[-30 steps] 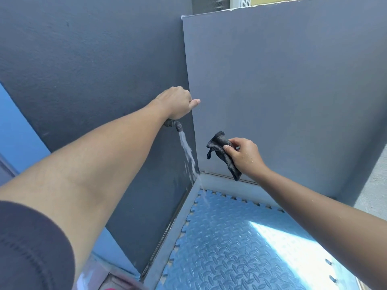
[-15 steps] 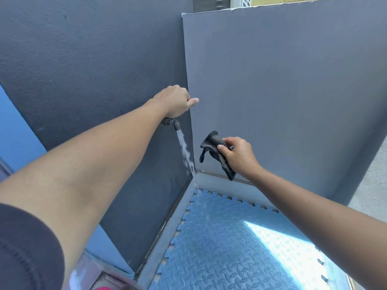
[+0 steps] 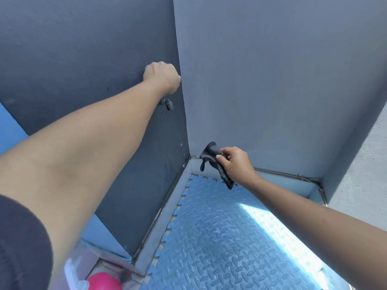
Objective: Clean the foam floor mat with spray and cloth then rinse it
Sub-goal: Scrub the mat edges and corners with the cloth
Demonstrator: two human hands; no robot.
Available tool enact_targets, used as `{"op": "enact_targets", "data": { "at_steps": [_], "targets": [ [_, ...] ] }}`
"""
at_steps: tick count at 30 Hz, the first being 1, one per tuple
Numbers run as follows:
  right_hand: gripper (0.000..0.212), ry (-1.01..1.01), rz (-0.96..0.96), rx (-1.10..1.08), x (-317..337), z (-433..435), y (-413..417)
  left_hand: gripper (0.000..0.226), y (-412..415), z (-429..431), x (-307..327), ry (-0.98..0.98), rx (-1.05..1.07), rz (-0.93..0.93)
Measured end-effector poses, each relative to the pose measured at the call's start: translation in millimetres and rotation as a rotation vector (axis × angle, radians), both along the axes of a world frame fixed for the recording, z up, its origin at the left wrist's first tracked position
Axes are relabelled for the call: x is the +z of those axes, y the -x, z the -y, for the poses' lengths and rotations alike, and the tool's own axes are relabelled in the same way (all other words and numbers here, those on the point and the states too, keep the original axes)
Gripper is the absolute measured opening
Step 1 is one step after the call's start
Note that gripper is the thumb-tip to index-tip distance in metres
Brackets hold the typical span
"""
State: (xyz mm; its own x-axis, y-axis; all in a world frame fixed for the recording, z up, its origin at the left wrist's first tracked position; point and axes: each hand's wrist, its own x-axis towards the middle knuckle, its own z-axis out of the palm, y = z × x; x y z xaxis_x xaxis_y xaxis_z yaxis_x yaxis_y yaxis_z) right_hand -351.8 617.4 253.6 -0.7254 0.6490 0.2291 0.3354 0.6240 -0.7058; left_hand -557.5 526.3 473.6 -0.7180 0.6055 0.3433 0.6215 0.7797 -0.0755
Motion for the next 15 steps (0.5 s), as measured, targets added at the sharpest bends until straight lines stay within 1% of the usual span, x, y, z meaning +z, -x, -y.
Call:
{"op": "enact_targets", "data": {
  "at_steps": [1, 2, 3, 4, 5, 6, 7, 8, 9, 10, 12, 13, 15],
  "targets": [
    [0.020, 0.021, 0.033, -0.009, -16, 2, -2, 0.039, -3, 0, -6, -0.012, 0.007, -0.088],
    [0.020, 0.049, 0.066, -0.018, -32, 4, -4, 0.038, -10, 0, -16, -0.067, -0.010, -0.192],
    [0.020, 0.081, 0.105, -0.028, -51, 7, -6, 0.039, -21, 2, -32, -0.181, -0.061, -0.287],
    [0.021, 0.104, 0.148, -0.035, -72, 11, -8, 0.040, -36, 5, -54, -0.367, -0.156, -0.364],
    [0.023, 0.117, 0.190, -0.039, -94, 15, -9, 0.037, -55, 10, -83, -0.584, -0.288, -0.403],
    [0.026, 0.116, 0.227, -0.034, -117, 22, -8, 0.034, -72, 17, -119, -0.753, -0.418, -0.369],
    [0.026, 0.105, 0.260, -0.022, -141, 28, -7, 0.030, -86, 24, -162, -0.814, -0.505, -0.279],
    [0.022, 0.084, 0.300, 0.007, -165, 36, -7, 0.028, -94, 33, -212, -0.792, -0.520, -0.158],
    [0.016, 0.047, 0.326, 0.059, -186, 45, -8, 0.027, -98, 46, -264, -0.754, -0.481, -0.021],
    [0.015, -0.011, 0.329, 0.135, -207, 55, -9, 0.026, -97, 60, -317, -0.730, -0.409, 0.112],
    [0.019, -0.143, 0.306, 0.363, -247, 80, -10, 0.026, -87, 98, -410, -0.695, -0.242, 0.321],
    [0.021, -0.207, 0.289, 0.490, -264, 94, -10, 0.028, -82, 117, -444, -0.669, -0.177, 0.394],
    [0.025, -0.362, 0.281, 0.744, -293, 121, -11, 0.032, -81, 145, -488, -0.618, -0.123, 0.479]
  ]
}}
